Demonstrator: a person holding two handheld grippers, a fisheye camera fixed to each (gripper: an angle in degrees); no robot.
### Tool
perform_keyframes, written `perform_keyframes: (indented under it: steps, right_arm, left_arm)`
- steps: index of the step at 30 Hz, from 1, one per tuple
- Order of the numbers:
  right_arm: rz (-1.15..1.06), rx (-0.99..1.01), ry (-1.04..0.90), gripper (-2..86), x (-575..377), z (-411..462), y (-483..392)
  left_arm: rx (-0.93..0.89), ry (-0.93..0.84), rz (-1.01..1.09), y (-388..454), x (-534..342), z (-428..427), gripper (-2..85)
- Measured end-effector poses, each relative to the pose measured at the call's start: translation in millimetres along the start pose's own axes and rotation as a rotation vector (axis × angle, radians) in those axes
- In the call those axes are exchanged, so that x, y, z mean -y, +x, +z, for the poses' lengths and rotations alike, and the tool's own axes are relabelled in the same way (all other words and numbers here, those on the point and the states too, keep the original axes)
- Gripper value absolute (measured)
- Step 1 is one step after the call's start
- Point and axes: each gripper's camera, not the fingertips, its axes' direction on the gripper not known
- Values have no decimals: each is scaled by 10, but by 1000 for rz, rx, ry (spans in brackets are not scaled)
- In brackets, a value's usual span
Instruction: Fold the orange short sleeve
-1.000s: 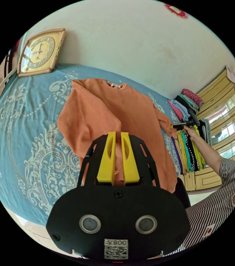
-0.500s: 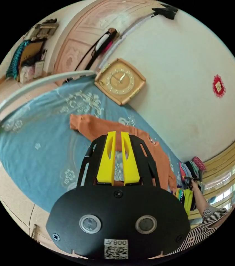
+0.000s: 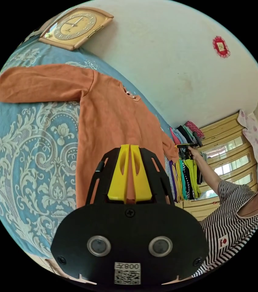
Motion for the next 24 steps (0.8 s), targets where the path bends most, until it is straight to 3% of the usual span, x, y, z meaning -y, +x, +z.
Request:
perform_keyframes:
  steps: [5,10,14,16,20,24]
  right_arm:
    - [109,-156,124,17,-143,-426,407]
    - [304,-194,94,27,-296,-104,768]
    - [189,87,298,34,-682,-42,553]
    - [4,258,408,39,-1085,47,117]
    - [-131,268,318,69,-1768,609,-612]
    - [-34,400,141,100,-2601,1566,-927]
  left_arm:
    - [13,74,9,-159,-164,-258,7]
    - [53,61,-71,-434,-626,-436,21]
    - [98,56,-152,-683,-1205,-753,50]
    - [110,44,-180,-773,-1476,-896,65]
    - [185,-23,-253,-916,-2119,-1129,93]
    - [137,-91,-313,-1046,-2570,-1143,118]
